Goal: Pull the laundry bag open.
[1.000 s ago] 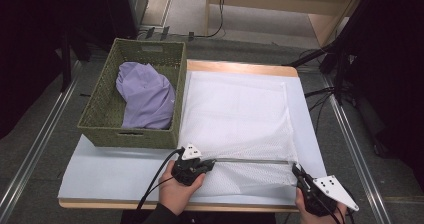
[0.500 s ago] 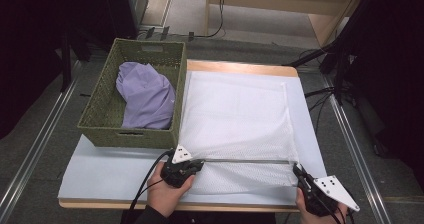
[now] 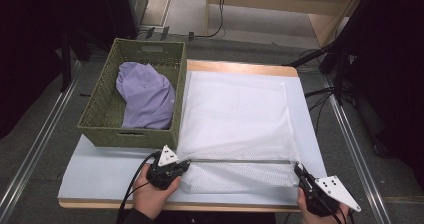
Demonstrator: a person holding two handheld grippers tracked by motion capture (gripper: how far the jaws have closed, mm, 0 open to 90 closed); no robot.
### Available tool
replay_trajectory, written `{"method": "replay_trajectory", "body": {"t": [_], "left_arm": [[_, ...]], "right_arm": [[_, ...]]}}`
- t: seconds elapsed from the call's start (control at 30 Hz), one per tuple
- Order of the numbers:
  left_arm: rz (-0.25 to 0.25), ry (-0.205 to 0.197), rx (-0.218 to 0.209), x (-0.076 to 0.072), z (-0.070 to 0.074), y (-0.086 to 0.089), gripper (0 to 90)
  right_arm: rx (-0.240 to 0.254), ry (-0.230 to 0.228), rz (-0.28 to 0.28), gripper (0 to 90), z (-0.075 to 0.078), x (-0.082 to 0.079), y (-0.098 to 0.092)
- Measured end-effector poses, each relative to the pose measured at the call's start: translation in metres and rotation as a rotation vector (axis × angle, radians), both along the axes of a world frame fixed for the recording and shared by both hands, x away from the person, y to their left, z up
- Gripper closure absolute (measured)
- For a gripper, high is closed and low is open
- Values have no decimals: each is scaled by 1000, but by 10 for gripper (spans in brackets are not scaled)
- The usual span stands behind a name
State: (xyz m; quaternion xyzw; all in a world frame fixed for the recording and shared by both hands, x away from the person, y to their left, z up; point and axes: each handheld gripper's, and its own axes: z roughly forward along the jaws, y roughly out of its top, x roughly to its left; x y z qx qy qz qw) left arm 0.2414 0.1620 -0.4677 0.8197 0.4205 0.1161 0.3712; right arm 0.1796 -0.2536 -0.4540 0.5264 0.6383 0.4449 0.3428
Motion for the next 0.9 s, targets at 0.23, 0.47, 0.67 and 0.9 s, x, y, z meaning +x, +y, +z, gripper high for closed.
{"method": "replay_trajectory", "body": {"t": [0.23, 0.47, 0.67, 0.9], "left_arm": [[-4, 14, 1, -1, 0, 9, 875], [-8, 16, 1, -3, 2, 16, 875], [-8, 26, -21, -4, 2, 21, 875], [-10, 32, -31, -4, 3, 25, 875]], "right_arm": [[-2, 3, 3, 888, -1, 0, 0], [-10, 6, 6, 888, -1, 1, 0], [-5, 11, 4, 888, -2, 2, -1], [-9, 9, 7, 887, -2, 2, -1]]}}
